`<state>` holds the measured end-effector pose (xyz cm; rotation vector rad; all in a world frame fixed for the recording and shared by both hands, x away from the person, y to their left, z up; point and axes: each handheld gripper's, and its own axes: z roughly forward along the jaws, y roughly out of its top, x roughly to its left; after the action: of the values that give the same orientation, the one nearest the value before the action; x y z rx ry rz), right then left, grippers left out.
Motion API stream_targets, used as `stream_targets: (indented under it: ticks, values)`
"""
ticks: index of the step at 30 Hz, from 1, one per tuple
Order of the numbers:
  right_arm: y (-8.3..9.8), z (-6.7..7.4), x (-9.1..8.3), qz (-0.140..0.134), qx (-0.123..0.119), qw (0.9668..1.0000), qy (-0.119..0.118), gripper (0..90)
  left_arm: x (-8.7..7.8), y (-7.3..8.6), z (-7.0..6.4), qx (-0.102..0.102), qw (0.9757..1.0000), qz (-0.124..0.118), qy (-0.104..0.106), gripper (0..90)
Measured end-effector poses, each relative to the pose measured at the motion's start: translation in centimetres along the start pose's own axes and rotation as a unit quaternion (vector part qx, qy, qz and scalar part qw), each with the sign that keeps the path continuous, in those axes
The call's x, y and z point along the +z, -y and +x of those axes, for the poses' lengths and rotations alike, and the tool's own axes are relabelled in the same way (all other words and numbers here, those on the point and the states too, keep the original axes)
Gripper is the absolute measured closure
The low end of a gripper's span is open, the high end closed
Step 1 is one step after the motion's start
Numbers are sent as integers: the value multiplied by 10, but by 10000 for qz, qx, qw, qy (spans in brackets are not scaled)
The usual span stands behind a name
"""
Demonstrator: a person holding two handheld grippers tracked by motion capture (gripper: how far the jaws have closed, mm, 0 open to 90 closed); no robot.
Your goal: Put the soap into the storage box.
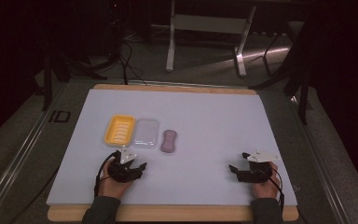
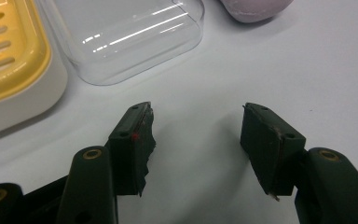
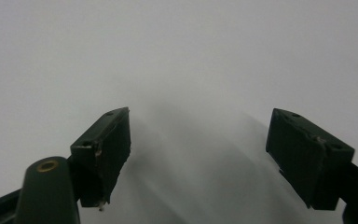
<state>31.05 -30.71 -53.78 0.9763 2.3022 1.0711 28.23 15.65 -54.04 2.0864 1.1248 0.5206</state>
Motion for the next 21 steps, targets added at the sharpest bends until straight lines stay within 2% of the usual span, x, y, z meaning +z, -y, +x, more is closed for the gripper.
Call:
stream_targets:
  ticks: [4, 10, 14, 16, 21]
  values:
    - [0, 1, 0, -10, -46, 10000, 36, 204, -2, -6, -1, -36, 9999, 127, -2, 454]
    - [0, 1, 1, 27, -29, 10000, 15, 215, -14, -21, -7, 126, 9996, 252, 45, 467]
    - [-1, 4, 2, 118, -144, 9998, 73, 215, -19, -35, -4, 248, 9994, 249, 67, 456]
    - [-1, 4, 2, 104, -153, 9998, 101, 214, -20, -37, -4, 247, 9994, 249, 71, 454]
    - [0, 6, 1, 47, -214, 9996, 153, 210, -20, -49, -1, 178, 9994, 198, 228, 444]
